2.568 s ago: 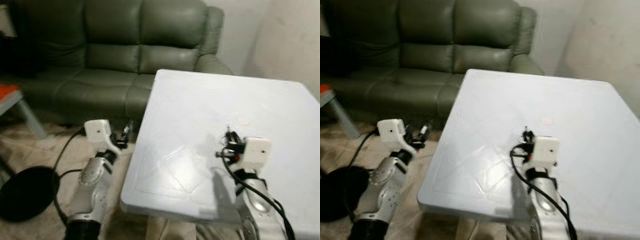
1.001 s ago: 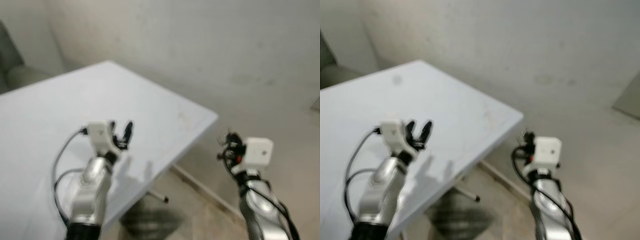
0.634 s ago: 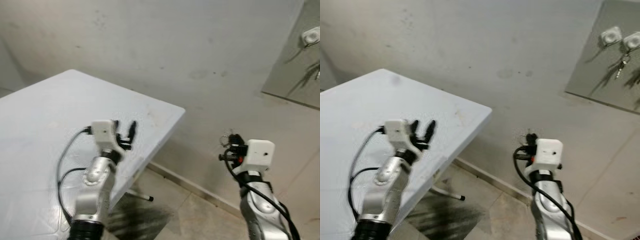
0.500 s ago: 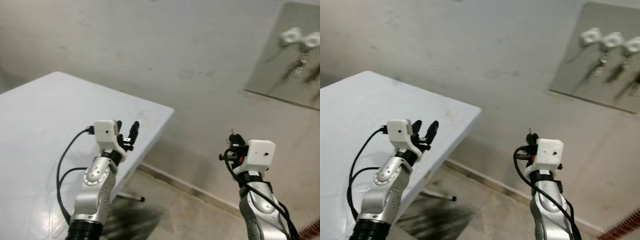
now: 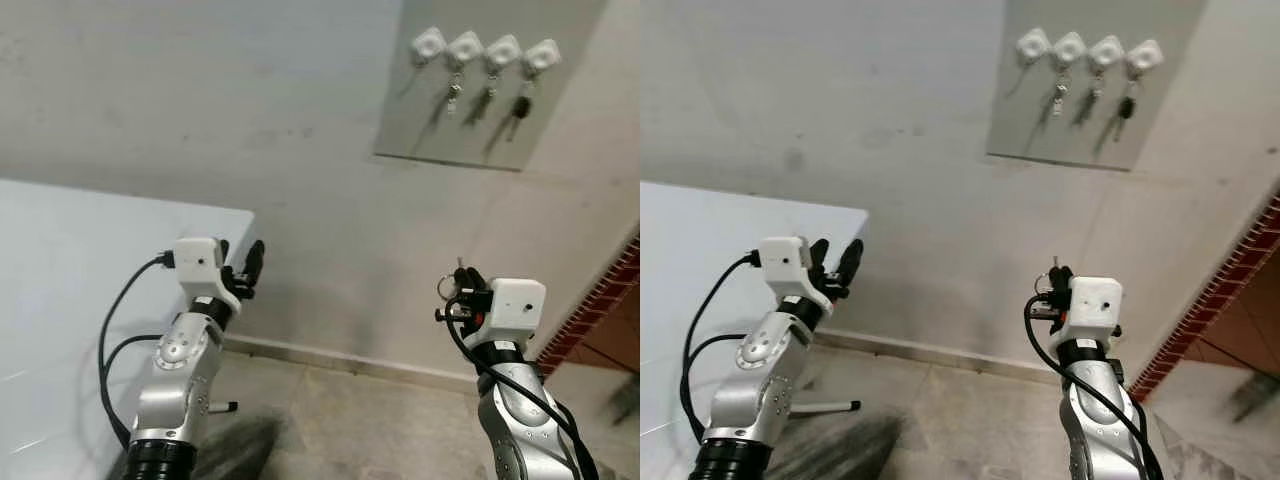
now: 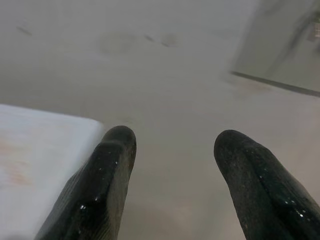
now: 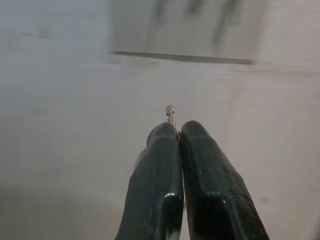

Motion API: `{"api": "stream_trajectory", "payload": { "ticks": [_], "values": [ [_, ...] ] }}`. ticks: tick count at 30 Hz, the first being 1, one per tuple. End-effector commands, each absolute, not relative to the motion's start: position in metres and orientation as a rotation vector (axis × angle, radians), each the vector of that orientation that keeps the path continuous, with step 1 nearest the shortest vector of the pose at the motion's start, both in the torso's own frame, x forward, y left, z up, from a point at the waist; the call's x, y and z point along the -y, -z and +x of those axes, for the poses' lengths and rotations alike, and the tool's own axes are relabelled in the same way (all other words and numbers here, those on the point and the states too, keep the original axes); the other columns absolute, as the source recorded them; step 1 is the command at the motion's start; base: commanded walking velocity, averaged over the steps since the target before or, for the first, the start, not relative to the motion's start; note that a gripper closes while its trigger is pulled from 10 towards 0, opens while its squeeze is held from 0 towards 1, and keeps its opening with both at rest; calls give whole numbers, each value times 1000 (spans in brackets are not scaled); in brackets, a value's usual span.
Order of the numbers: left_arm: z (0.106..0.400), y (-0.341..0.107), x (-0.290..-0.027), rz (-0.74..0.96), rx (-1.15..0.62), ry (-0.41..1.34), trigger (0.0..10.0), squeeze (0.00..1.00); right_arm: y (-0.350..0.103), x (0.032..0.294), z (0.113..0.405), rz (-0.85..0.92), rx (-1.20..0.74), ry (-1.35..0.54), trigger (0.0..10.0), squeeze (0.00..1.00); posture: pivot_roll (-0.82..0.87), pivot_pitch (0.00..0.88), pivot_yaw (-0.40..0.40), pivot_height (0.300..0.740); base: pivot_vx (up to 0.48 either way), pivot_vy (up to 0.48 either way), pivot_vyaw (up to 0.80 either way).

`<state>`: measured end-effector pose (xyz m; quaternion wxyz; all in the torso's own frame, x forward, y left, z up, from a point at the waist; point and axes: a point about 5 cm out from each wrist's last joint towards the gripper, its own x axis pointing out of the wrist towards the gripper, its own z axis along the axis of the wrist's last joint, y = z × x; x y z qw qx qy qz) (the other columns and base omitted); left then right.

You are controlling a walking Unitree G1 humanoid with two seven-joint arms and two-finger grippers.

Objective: Hang keys on a hook

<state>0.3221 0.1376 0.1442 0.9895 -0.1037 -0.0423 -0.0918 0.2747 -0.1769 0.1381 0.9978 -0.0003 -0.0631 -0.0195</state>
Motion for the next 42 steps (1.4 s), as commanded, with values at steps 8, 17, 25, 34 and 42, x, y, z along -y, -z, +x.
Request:
{"api": "stream_trajectory", "payload": {
  "ticks": [8,17,25,34,42],
  "values": [
    [322,-144,-135,-202,72,195,10000,0,-147,178,275,-10,175,28,10000,0,-18,14,3,740,0,0,0],
    [322,-143,-133,-219,67,206,10000,0,-147,178,273,-14,180,23,10000,0,-21,8,1,740,0,0,0],
    [321,-143,-132,-223,66,211,10000,0,-142,178,276,-3,138,32,10000,0,-18,1,0,740,0,0,-267],
    [321,-143,-130,-226,69,217,10000,0,-141,178,276,-11,131,29,10000,0,-19,0,-5,740,0,0,-762],
    [321,-144,-129,-227,74,225,10000,0,-141,179,277,-18,132,41,10000,0,-19,0,-7,740,0,0,-585]
  ]
}}
